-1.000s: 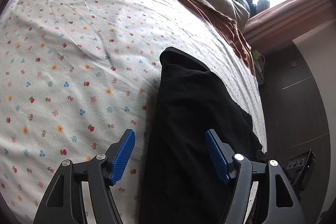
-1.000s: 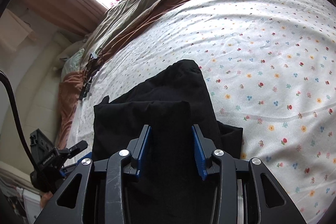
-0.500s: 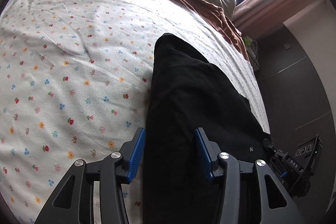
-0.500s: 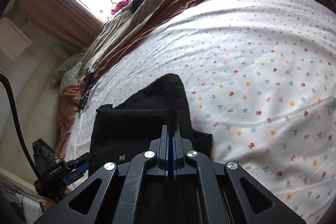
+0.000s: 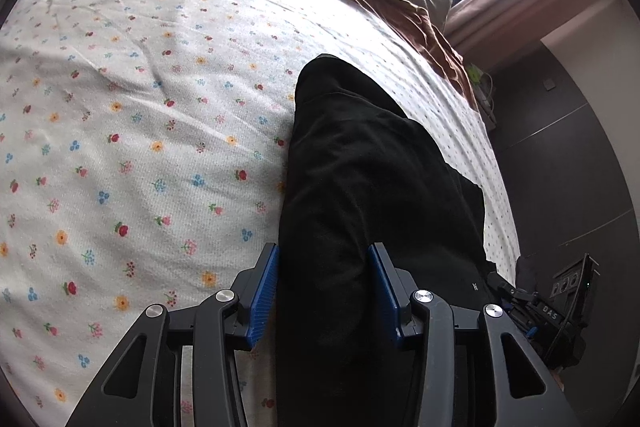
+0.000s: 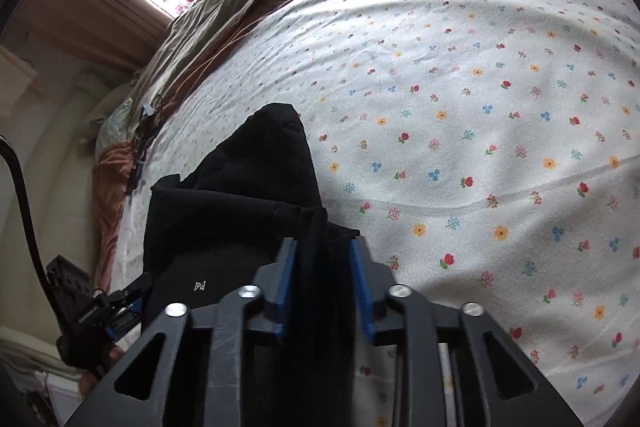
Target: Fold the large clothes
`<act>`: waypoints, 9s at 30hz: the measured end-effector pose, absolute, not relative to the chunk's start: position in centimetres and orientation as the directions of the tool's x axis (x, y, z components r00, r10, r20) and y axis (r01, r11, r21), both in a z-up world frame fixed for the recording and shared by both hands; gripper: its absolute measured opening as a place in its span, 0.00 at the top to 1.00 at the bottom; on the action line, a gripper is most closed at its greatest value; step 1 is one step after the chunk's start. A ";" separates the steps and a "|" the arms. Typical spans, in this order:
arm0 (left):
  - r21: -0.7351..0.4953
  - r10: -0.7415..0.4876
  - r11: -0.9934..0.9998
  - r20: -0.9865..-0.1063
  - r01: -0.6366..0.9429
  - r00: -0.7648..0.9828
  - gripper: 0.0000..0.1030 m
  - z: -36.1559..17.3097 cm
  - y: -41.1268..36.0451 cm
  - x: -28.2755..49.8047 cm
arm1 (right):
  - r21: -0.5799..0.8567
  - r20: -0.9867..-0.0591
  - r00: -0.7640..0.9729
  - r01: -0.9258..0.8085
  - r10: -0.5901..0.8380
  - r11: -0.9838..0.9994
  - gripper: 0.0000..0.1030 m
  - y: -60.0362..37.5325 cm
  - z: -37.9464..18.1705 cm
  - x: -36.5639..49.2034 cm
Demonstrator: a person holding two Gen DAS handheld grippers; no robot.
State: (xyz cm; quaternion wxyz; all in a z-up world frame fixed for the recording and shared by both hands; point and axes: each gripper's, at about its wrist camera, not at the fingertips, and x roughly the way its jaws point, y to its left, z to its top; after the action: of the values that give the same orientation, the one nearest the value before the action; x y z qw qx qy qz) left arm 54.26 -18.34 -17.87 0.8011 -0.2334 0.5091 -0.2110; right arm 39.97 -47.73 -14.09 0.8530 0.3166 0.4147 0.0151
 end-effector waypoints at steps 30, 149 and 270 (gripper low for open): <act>-0.641 -0.607 0.767 -0.704 0.039 0.369 0.43 -19.3 -17.5 54.2 | 0.843 -0.464 0.482 -0.018 0.743 0.538 0.63 -45.4 -19.7 45.0; -0.516 0.019 0.797 -0.499 -0.315 0.867 0.77 9.2 52.2 22.8 | 0.600 -0.443 0.015 -0.738 0.896 0.309 0.83 40.4 4.5 29.4; -0.091 0.283 0.934 -0.402 -0.345 0.871 0.01 8.6 13.3 -0.8 | 0.139 -0.433 0.739 -0.511 0.516 0.848 0.00 -4.5 6.8 10.1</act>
State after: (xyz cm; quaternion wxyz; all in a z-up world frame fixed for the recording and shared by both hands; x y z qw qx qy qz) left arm -0.80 13.31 8.62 0.9639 -0.0799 0.1949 0.1630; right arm 10.14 -4.51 6.78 0.9324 0.0054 0.2337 0.2755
